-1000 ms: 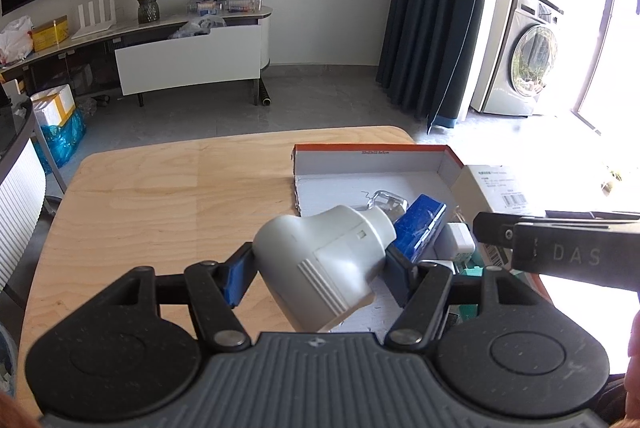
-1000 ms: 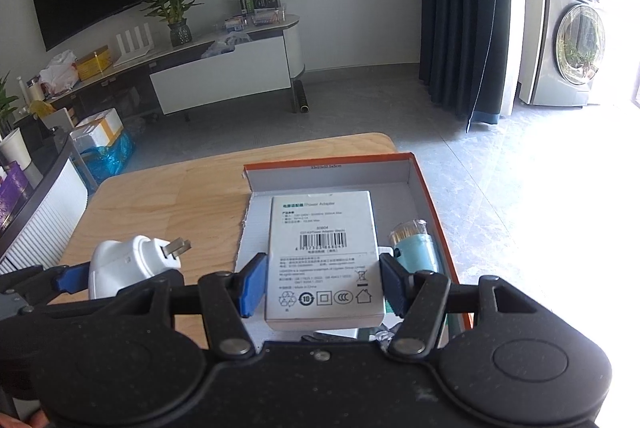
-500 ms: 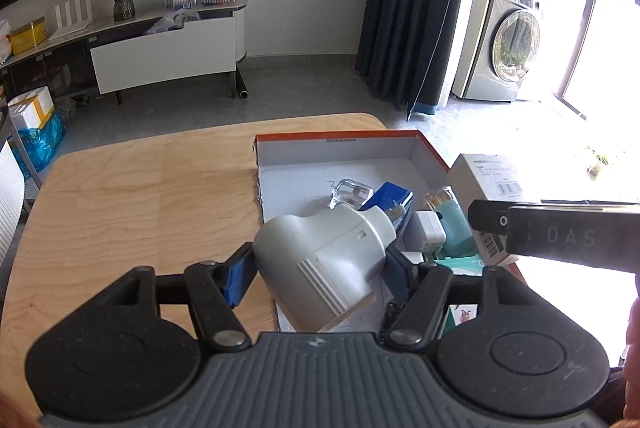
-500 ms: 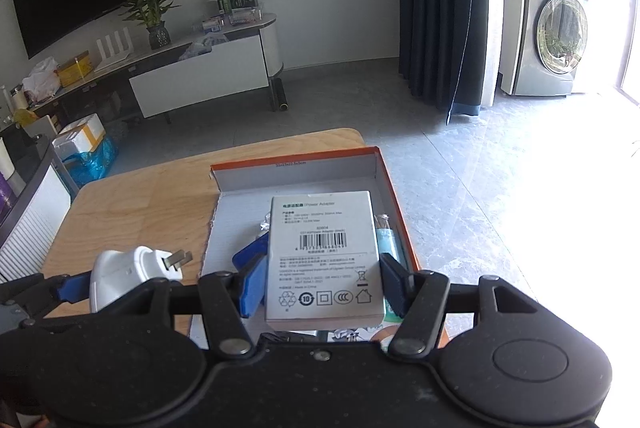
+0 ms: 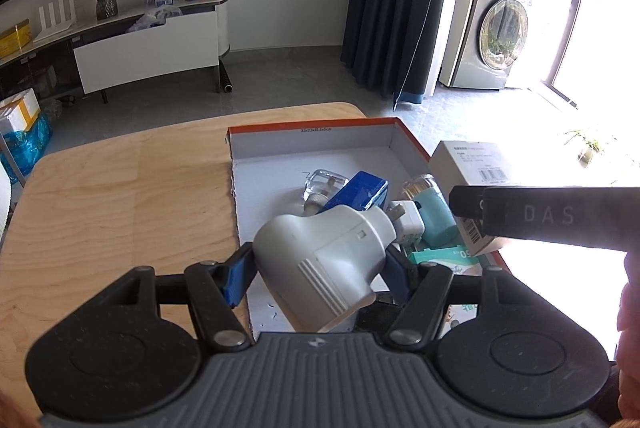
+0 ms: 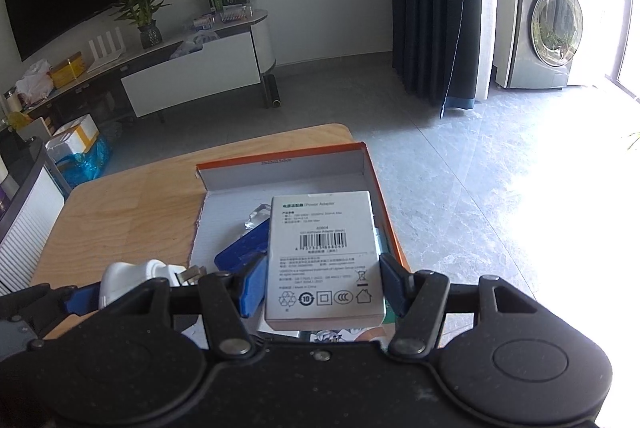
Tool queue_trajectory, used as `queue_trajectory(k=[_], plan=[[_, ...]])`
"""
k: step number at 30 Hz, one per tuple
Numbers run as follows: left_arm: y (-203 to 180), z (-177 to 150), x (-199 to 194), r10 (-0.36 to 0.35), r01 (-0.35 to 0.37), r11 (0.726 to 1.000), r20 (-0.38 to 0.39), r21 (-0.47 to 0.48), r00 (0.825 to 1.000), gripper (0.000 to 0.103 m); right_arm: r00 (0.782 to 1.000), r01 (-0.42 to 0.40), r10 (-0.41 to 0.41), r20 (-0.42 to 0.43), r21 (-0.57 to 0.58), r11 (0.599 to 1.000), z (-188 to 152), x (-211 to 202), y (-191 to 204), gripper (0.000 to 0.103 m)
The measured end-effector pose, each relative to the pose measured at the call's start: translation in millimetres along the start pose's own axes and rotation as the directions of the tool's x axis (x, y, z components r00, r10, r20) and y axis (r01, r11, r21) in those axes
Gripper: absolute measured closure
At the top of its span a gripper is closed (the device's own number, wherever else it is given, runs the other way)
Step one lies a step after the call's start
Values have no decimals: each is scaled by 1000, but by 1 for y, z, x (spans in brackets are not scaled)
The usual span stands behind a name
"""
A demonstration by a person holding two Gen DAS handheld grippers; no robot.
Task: Organize rigid objects
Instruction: 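Carry socket adapter in left tool while right tool carries adapter box to tray, then open both tools to release the socket adapter and adapter box in the tray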
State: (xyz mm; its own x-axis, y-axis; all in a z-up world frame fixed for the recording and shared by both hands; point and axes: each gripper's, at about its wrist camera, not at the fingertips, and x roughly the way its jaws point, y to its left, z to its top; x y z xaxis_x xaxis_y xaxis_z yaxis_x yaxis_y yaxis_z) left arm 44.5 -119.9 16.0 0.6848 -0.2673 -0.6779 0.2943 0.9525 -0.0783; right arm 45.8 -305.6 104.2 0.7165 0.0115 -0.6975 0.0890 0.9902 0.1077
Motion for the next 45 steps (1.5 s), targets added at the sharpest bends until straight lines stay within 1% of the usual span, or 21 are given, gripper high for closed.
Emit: queue_trajectory(k=[25, 27, 29, 36, 41, 43, 45], plan=[[-14, -3, 14, -20, 20, 1000, -27, 8, 999, 35, 999, -10, 10, -44, -4, 1000, 2, 21, -5, 31], [-15, -4, 15, -19, 20, 1000, -31, 7, 999, 35, 999, -32, 32, -36, -1, 999, 3, 23, -6, 30], [-15, -5, 17, -21, 21, 1000, -36, 8, 999, 35, 999, -47, 48, -22, 7, 999, 3, 23, -9, 25], [-18, -7, 21, -31, 31, 999, -52, 5, 998, 35, 1000, -26, 26, 11, 27, 999, 3, 14, -17, 25], [-22, -10, 24, -64, 65, 998, -53, 3, 997, 35, 999, -19, 18, 32, 27, 999, 5, 6, -19, 25], [-21, -11, 26, -85, 85, 996, -52, -8, 995, 32, 999, -18, 17, 36, 26, 1000, 4, 3, -18, 25], [-21, -12, 25, -85, 85, 996, -53, -9, 995, 29, 999, -22, 21, 40, 23, 999, 3, 1, -17, 25]])
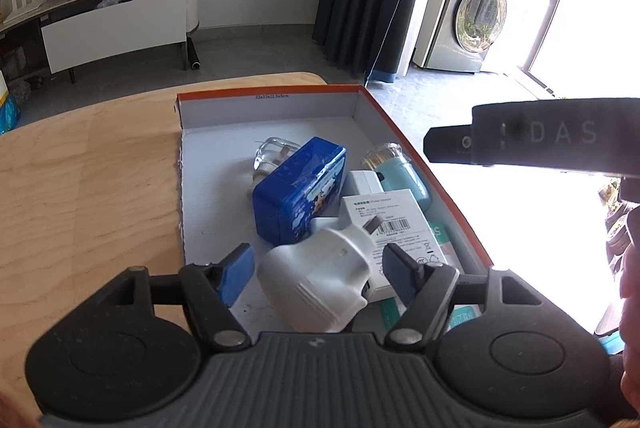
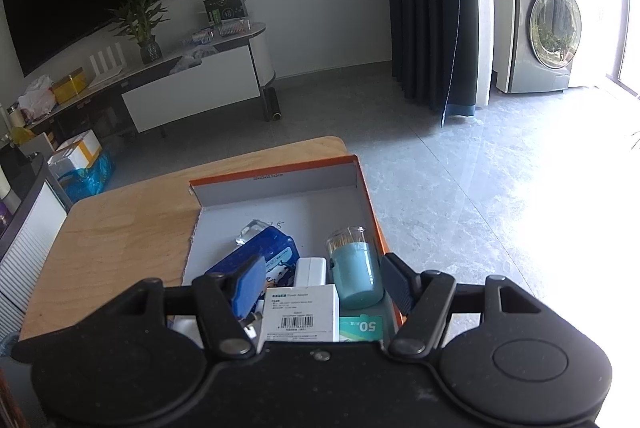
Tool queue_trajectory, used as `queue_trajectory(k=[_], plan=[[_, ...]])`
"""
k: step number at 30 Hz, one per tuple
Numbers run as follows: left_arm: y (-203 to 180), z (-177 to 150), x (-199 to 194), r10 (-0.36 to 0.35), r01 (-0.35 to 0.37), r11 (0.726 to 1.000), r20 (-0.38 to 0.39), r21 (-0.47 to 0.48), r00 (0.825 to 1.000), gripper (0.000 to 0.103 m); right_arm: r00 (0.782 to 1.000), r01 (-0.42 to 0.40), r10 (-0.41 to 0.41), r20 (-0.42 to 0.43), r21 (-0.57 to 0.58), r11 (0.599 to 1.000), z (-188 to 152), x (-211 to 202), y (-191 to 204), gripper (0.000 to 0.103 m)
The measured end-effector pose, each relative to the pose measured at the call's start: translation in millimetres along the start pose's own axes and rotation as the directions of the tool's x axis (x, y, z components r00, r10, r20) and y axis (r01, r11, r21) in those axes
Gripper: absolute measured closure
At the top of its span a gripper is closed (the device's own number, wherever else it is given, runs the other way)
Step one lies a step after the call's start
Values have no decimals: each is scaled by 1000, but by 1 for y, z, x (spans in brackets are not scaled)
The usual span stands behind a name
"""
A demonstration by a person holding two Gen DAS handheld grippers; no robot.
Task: Organize rigid objects
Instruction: 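Open both tools to release the socket adapter and adapter box in the tray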
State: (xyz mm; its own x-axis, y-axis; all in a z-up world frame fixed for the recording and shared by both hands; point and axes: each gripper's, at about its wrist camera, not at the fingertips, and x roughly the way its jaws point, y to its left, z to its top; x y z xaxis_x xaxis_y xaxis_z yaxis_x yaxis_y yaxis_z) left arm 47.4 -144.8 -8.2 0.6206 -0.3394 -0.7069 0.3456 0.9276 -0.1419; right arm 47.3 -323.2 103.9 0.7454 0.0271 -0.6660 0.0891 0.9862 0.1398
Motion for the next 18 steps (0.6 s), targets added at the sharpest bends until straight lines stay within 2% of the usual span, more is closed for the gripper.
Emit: queue_trajectory(k=[3, 9, 18], plan=[[0, -1, -2, 16, -16, 1000, 3, 6, 1000, 25, 1000, -1, 1, 3, -1, 1000, -3, -3, 1, 25], [-2, -1, -14, 35, -35, 999, 27, 0, 999, 24, 1000, -4, 4, 10, -7, 1000, -6, -10, 2, 25], [-7, -7, -45, 127, -124, 990, 56, -66, 990, 10, 1000, -5, 5, 22, -5, 1000, -20, -30, -4, 25]])
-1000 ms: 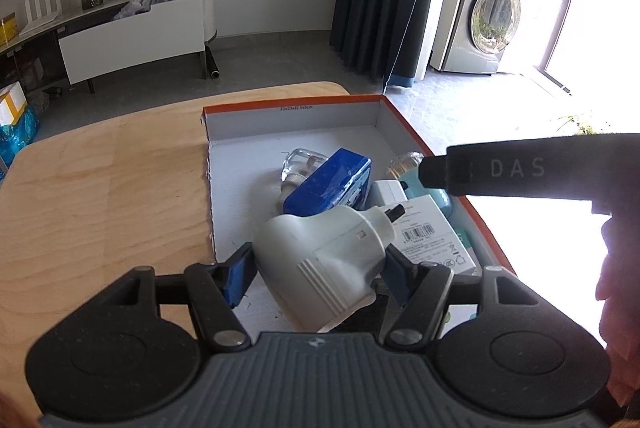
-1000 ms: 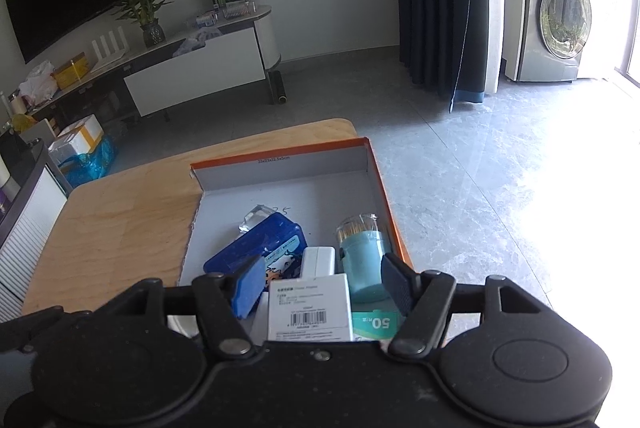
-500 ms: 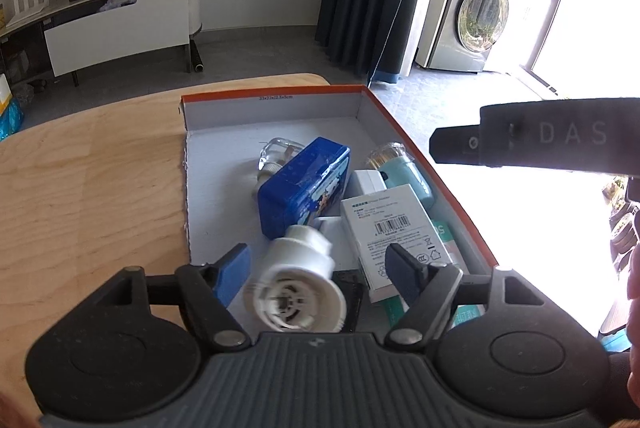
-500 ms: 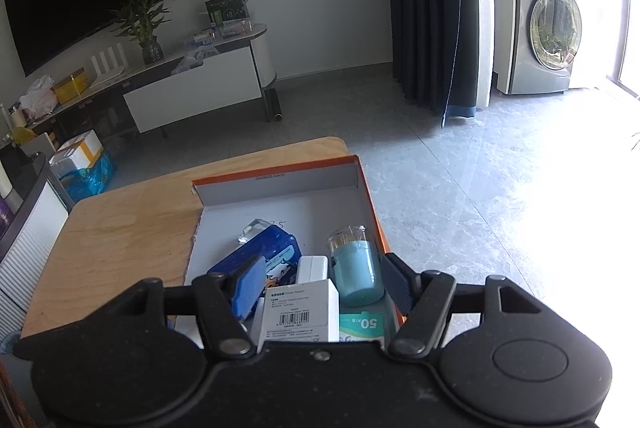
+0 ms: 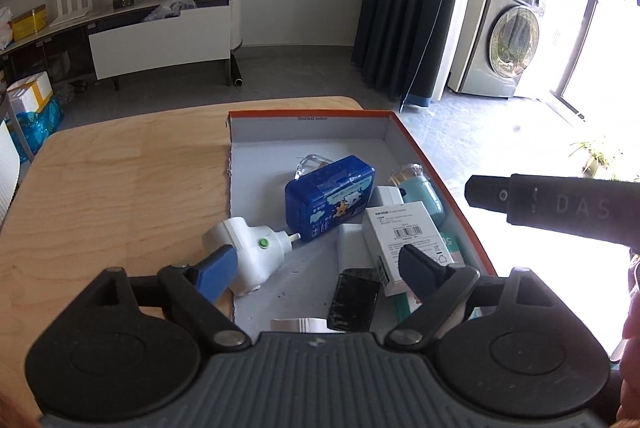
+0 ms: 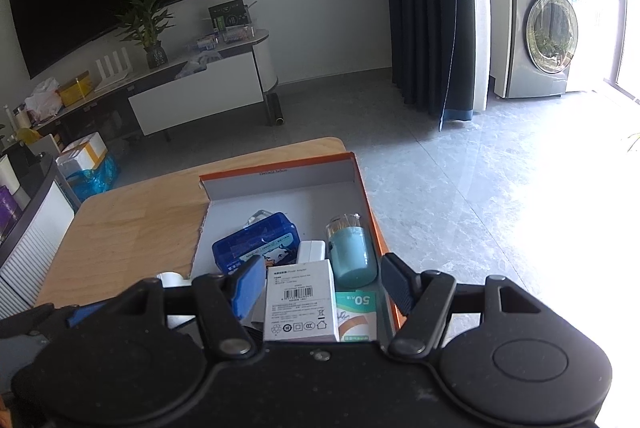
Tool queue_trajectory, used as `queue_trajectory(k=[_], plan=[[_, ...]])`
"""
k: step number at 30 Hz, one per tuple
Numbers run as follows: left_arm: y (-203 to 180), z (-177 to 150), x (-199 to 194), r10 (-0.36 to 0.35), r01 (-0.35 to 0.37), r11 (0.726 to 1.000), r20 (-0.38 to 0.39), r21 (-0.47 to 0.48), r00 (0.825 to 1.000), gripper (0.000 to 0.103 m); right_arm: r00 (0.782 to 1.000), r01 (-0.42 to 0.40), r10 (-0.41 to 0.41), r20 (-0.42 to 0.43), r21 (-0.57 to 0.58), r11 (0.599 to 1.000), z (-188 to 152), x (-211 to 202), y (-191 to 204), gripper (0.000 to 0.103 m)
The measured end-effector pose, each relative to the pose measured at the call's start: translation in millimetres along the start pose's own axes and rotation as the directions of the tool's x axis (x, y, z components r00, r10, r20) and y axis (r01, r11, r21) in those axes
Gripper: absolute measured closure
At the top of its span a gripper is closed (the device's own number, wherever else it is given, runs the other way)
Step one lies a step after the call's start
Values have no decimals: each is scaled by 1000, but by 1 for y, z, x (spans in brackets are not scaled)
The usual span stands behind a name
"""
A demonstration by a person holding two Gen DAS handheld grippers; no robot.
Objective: Organize rigid objects
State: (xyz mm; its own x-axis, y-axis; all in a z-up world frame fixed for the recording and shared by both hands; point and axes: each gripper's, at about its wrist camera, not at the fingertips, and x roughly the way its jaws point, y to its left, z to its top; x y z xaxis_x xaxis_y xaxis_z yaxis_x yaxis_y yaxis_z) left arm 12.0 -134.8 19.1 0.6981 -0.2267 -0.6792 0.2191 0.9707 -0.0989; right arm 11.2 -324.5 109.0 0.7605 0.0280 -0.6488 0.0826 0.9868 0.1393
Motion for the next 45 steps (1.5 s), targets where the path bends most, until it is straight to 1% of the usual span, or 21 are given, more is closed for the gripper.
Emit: queue_trajectory(k=[3, 4, 5, 9, 13, 17, 19, 22, 29, 45], plan=[[-2, -5, -12, 33, -33, 999, 17, 5, 999, 6, 1000, -5, 5, -11, -11, 1000, -9, -8, -3, 25], [-2, -5, -15, 44, -44, 999, 12, 4, 999, 2, 1000, -5, 4, -14, -15, 1000, -12, -11, -4, 25], [-2, -6, -17, 53, -53, 999, 5, 0, 999, 1, 1000, -3, 3, -18, -17, 1000, -16, -14, -4, 25], [-3, -16, -25, 63, -63, 998, 5, 8, 998, 0, 1000, -15, 15, -23, 1, 1000, -31, -27, -11, 23], [-2, -30, -27, 65, -65, 998, -25, 0, 998, 0, 999, -15, 16, -45, 11, 1000, -47, -36, -20, 23], [-3, -41, -25, 80, -80, 997, -53, 1, 995, 0, 997, -18, 17, -81, -4, 1000, -61, -38, -24, 23], [-4, -46, -27, 85, -86, 996, -50, -3, 995, 0, 996, -13, 12, -92, -14, 1000, -67, -38, -24, 23], [-5, -48, -27, 83, -84, 996, -54, -3, 995, 0, 994, -26, 23, -110, -26, 999, -73, -37, -25, 22], [-6, -51, -26, 95, -96, 995, -59, -8, 994, 0, 992, -28, 24, -128, -28, 999, -80, -35, -25, 22], [-6, -52, -23, 91, -92, 996, -72, -15, 993, 0, 989, -23, 18, -146, -35, 999, -82, -29, -23, 22]])
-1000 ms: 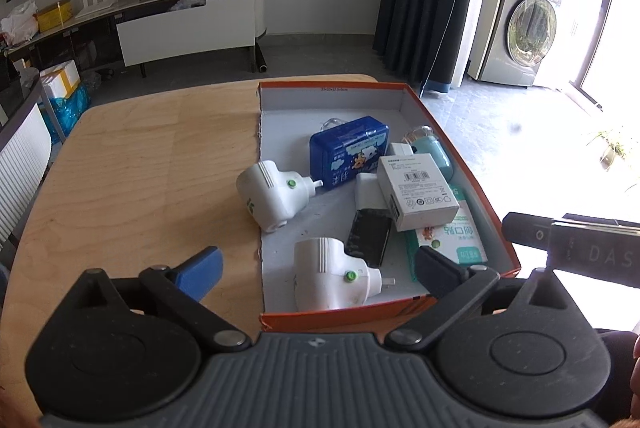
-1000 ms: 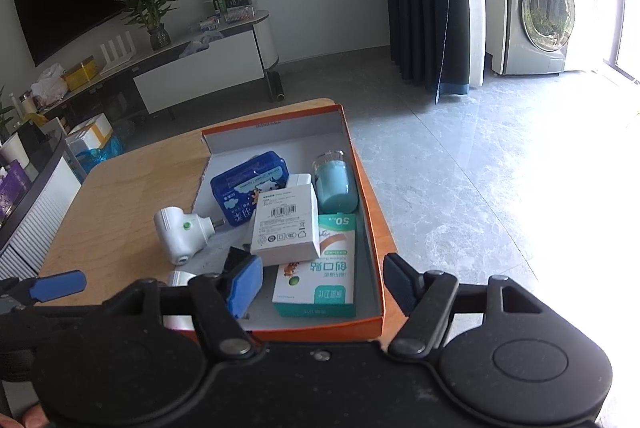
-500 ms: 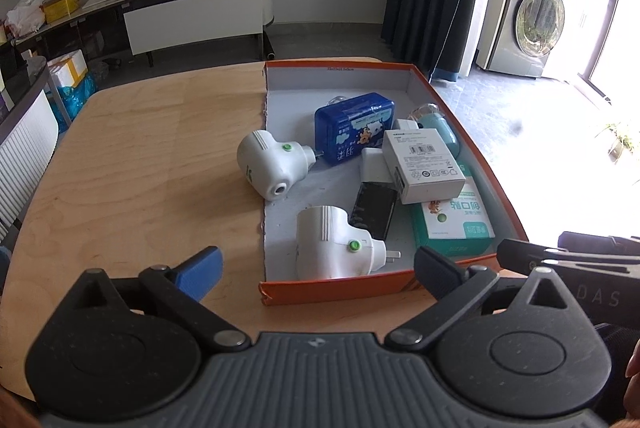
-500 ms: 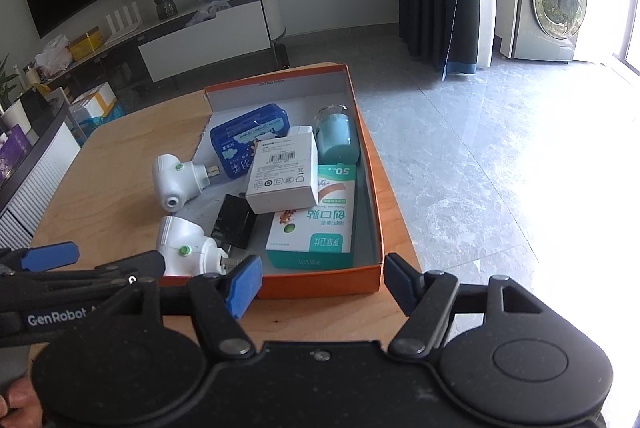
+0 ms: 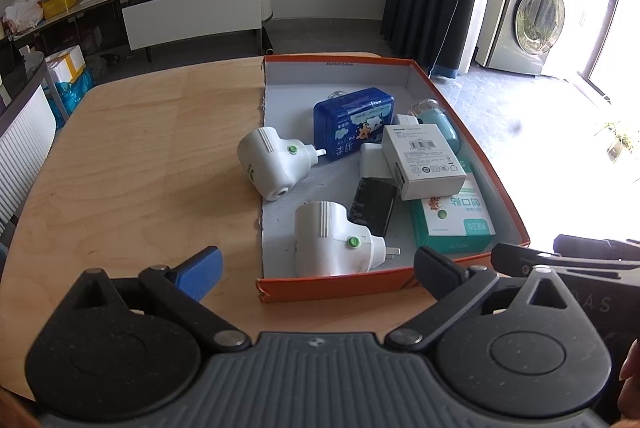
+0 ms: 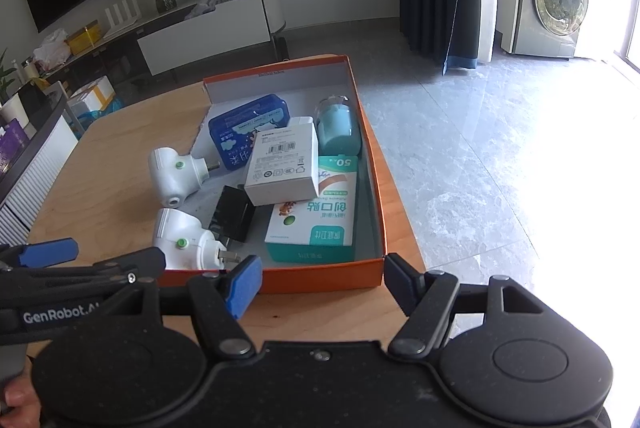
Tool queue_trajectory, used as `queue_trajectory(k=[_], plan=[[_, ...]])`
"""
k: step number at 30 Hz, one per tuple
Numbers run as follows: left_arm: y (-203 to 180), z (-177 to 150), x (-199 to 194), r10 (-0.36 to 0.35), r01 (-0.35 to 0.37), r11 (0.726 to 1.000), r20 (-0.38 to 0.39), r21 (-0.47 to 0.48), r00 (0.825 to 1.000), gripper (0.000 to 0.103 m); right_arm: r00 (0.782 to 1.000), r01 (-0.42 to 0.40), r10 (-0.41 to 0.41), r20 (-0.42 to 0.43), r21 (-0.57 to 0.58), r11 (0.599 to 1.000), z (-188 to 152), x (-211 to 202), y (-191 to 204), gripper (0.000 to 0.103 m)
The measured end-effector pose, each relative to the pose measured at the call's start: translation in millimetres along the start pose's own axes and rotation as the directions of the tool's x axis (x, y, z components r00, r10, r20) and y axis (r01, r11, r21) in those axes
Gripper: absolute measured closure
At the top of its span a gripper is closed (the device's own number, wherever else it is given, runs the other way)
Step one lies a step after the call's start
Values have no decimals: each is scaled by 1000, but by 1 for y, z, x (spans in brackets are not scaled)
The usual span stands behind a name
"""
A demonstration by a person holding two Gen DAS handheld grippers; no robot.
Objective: Organize rigid objects
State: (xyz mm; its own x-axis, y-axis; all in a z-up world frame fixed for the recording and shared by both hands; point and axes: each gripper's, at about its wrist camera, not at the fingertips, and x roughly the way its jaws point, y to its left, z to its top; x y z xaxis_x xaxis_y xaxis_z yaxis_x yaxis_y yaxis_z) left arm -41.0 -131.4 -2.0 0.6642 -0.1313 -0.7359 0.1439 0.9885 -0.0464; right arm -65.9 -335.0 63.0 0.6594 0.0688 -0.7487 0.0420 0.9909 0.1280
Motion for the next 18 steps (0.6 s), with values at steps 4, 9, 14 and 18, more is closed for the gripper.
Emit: queue_trajectory(k=[4, 9, 14, 18], plan=[[1, 1, 1, 1, -1, 1000, -5, -2, 1000, 0, 1000, 0, 0, -4, -1, 1000, 0, 1, 0, 22], [1, 0, 2, 4, -4, 1000, -8, 1, 1000, 0, 1000, 1, -1, -8, -2, 1000, 0, 3, 1, 22], [1, 2, 4, 7, -7, 1000, -17, 4, 1000, 0, 1000, 3, -3, -13, -1, 1000, 0, 5, 1, 22], [0, 2, 4, 8, -8, 1000, -20, 7, 1000, 0, 1000, 4, -4, -17, 0, 1000, -1, 6, 1, 22]])
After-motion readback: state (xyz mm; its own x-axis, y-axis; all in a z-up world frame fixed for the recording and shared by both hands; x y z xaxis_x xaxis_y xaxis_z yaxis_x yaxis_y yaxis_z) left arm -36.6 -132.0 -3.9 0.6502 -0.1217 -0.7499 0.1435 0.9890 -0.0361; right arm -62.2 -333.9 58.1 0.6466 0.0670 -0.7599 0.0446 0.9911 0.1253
